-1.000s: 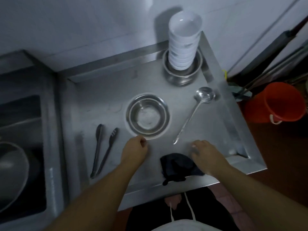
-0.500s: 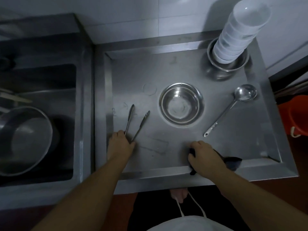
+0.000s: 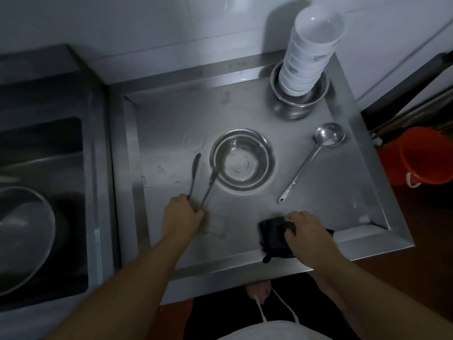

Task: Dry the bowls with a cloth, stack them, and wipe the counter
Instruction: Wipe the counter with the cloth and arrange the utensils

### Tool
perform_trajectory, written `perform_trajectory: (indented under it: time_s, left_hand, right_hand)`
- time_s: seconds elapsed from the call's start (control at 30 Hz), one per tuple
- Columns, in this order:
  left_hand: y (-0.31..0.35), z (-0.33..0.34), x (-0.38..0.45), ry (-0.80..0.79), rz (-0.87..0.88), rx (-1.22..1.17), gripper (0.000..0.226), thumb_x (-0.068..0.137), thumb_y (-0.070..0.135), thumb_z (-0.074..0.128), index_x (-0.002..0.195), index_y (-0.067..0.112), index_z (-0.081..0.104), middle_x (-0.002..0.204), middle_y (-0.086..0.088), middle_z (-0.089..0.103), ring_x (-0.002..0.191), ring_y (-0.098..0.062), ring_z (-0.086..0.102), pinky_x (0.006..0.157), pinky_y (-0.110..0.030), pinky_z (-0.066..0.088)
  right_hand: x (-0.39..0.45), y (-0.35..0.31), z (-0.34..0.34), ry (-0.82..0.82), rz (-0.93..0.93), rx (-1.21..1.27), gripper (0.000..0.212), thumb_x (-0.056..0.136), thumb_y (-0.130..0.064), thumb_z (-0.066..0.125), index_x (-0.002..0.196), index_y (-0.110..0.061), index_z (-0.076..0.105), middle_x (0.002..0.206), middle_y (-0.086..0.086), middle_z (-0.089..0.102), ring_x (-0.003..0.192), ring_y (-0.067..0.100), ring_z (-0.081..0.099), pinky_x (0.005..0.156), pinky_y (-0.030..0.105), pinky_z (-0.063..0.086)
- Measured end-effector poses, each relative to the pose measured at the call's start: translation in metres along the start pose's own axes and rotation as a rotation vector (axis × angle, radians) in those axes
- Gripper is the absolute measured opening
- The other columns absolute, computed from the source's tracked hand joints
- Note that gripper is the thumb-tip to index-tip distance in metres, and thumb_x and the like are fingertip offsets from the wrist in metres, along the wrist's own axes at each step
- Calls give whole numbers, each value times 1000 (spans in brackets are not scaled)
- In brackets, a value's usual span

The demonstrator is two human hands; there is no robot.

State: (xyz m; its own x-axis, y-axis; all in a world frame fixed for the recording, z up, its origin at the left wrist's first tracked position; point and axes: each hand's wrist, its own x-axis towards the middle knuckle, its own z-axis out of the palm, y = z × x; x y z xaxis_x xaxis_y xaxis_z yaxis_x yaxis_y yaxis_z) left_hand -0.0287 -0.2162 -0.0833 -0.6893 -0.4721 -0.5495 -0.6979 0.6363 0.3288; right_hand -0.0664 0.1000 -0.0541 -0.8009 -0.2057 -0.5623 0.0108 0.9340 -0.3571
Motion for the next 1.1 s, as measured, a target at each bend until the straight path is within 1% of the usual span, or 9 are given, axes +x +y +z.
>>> perform_trajectory:
  time_s: [0.1,0.2,0.27,0.37,0.47,0.67,0.87,0.97,1.1]
  left_hand:
    - [54,17,-4,-56,89,1,39,83,34,75,111,8,67,108,-14,65,97,-35,67,83,-44,59]
    - [109,43,-12,-129,203,-28,38,83,31,73,114,10,69,110,-12,69,101,-31,68,80,-36,56]
    - [145,61,-17,-171,251,-23,37,83,30,73,114,10,69,110,-11,70,103,-29,68,83,-37,57]
    - [191,86,-21,-199,281,49,38,85,30,73,110,3,65,110,-15,67,103,-31,66,83,-40,57]
    - [224,106,-20,-200,284,109,37,86,27,72,112,1,62,114,-17,64,105,-33,65,84,-39,55]
    - [253,131,-11,-172,261,214,44,88,32,72,120,5,60,123,-16,59,114,-34,61,93,-39,51]
    - [262,144,-5,-142,238,240,42,89,29,70,122,7,57,127,-16,57,119,-36,58,96,-42,50]
    - [265,149,-4,-130,235,253,42,89,26,69,123,6,56,128,-17,55,121,-37,57,97,-42,48]
    - [265,150,-6,-121,222,257,44,89,26,68,125,6,55,130,-17,54,123,-38,55,102,-45,49]
  right_hand:
    - [3,18,-14,-12,19,0,36,96,-19,55,130,-17,65,125,4,61,120,26,51,100,37,46]
    - [5,39,-29,-17,52,11,35,96,-17,54,130,-13,63,125,7,60,119,29,50,102,40,45]
    - [5,54,-38,8,87,48,35,97,-16,56,131,-11,62,127,9,60,120,30,50,100,41,46]
    - [5,78,-50,10,106,87,37,97,-16,56,134,-14,61,129,8,59,121,30,52,99,43,49]
    - [7,103,-64,6,112,107,39,96,-15,55,135,-16,60,131,5,57,121,28,51,99,41,48]
    - [16,141,-85,2,80,115,41,97,-16,57,137,-16,60,132,8,58,123,31,51,103,43,47]
    - [26,158,-94,-17,33,106,44,97,-20,55,141,-24,58,133,1,57,123,23,51,94,36,47]
    - [27,159,-94,-37,-15,84,40,96,-18,56,136,-18,61,131,4,59,121,26,53,95,36,48]
    - [26,154,-89,-94,-85,40,33,95,-19,56,126,-13,62,125,6,58,117,28,54,95,43,50]
